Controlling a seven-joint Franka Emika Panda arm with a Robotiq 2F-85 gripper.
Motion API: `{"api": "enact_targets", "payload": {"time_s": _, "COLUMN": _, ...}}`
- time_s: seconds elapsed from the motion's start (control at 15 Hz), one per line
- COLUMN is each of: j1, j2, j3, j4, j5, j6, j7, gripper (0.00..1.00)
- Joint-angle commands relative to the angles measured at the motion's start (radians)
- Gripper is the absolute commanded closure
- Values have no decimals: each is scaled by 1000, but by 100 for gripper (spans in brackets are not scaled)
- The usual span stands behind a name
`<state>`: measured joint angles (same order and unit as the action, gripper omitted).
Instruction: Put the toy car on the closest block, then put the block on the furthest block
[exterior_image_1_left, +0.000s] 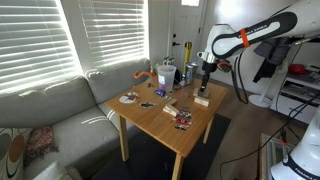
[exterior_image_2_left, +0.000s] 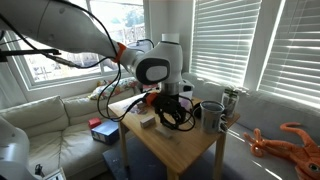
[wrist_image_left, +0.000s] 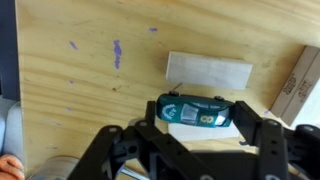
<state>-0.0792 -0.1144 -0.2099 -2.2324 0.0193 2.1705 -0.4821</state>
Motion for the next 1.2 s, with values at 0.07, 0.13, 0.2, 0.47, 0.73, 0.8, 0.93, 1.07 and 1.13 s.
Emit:
{"api": "enact_targets", "payload": {"time_s": 0.07, "j1": -11, "j2": -56, "j3": 8, "j4": -30, "j5": 29, "j6": -13, "j7": -34, "gripper": 47}}
{"api": "enact_targets", "payload": {"time_s": 0.13, "j1": -10, "j2": -57, "j3": 8, "j4": -31, "j5": 28, "j6": -18, "j7": -34, "gripper": 47}}
{"api": "enact_targets", "payload": {"time_s": 0.2, "j1": -9, "j2": -55, "j3": 8, "j4": -31, "j5": 24, "j6": -28, "j7": -31, "gripper": 47}}
{"api": "enact_targets", "payload": {"time_s": 0.47, "j1": -11, "j2": -52, "j3": 10, "j4": -36, "j5": 11, "j6": -51, "j7": -22, "gripper": 47}}
{"api": "enact_targets", "payload": {"time_s": 0.73, "j1": -13, "j2": -62, "j3": 12, "j4": -47, "j5": -3, "j6": -66, "j7": -12, "gripper": 47}}
{"api": "enact_targets", "payload": {"time_s": 0.8, "j1": -14, "j2": -63, "j3": 12, "j4": -50, "j5": -9, "j6": -69, "j7": -11, "gripper": 47}}
{"api": "enact_targets", "payload": {"time_s": 0.93, "j1": -14, "j2": -60, "j3": 12, "j4": -54, "j5": -12, "j6": -71, "j7": -9, "gripper": 47}}
{"api": "enact_targets", "payload": {"time_s": 1.07, "j1": -16, "j2": -62, "j3": 11, "j4": -60, "j5": -15, "j6": -72, "j7": -9, "gripper": 47}}
{"api": "enact_targets", "payload": {"time_s": 1.13, "j1": -18, "j2": -63, "j3": 10, "j4": -63, "j5": -17, "j6": -71, "j7": -8, "gripper": 47}}
